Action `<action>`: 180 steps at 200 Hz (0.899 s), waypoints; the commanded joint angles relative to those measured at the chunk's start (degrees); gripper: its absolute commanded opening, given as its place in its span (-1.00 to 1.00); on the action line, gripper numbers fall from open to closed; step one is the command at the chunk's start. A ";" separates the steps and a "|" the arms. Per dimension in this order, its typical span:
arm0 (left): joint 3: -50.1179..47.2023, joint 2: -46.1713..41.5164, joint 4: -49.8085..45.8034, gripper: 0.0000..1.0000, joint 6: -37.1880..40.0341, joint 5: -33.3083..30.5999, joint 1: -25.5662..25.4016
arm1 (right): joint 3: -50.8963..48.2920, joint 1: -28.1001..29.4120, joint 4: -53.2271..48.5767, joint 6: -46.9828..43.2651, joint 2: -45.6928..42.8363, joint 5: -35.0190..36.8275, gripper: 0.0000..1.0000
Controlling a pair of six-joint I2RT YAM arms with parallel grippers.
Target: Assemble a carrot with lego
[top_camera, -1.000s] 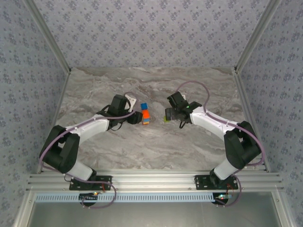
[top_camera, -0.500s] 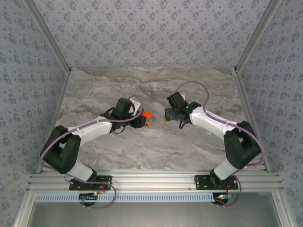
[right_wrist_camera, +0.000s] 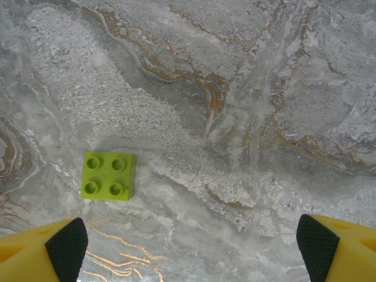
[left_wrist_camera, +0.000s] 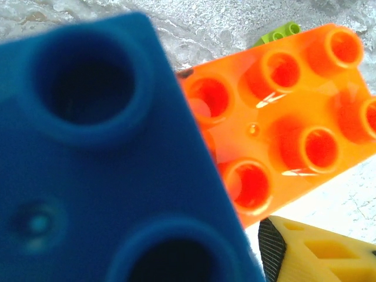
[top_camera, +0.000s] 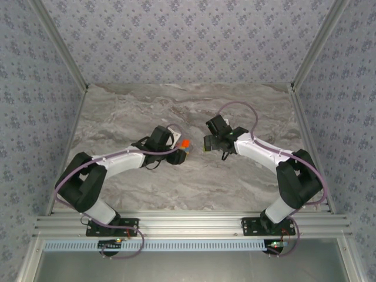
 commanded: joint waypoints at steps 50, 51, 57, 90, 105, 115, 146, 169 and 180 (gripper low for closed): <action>-0.09 -0.76 2.21 0.41 9.40 -2.09 -0.13 | -0.98 0.55 0.19 -1.54 0.34 1.29 0.93; -0.17 -0.80 2.36 0.41 9.55 -2.12 -0.07 | -0.98 0.56 0.16 -1.59 0.31 1.29 0.93; -0.58 -1.00 3.04 0.43 10.38 -2.13 -0.03 | -1.03 0.55 0.31 -1.79 0.29 1.21 0.92; -2.24 -1.90 6.48 0.57 13.85 -1.83 1.01 | -1.32 0.66 1.53 -3.02 -0.02 0.43 0.92; -2.46 -1.85 7.35 0.61 15.19 0.14 2.21 | -2.14 0.75 3.06 -3.93 -0.65 -0.23 0.93; -2.35 -1.73 7.41 0.63 16.15 2.62 3.31 | -2.93 0.91 4.25 -4.51 -1.23 -0.90 0.93; -2.71 -1.87 8.75 0.66 16.72 8.41 6.20 | -3.36 1.08 4.94 -4.05 -1.35 -2.29 0.93; -5.31 -5.16 12.47 0.69 14.97 12.27 8.19 | -2.62 2.18 4.54 -3.10 0.16 -2.43 0.89; -5.76 -6.68 12.35 0.69 14.74 12.92 8.58 | -2.19 2.71 4.22 -2.38 1.07 -1.70 0.89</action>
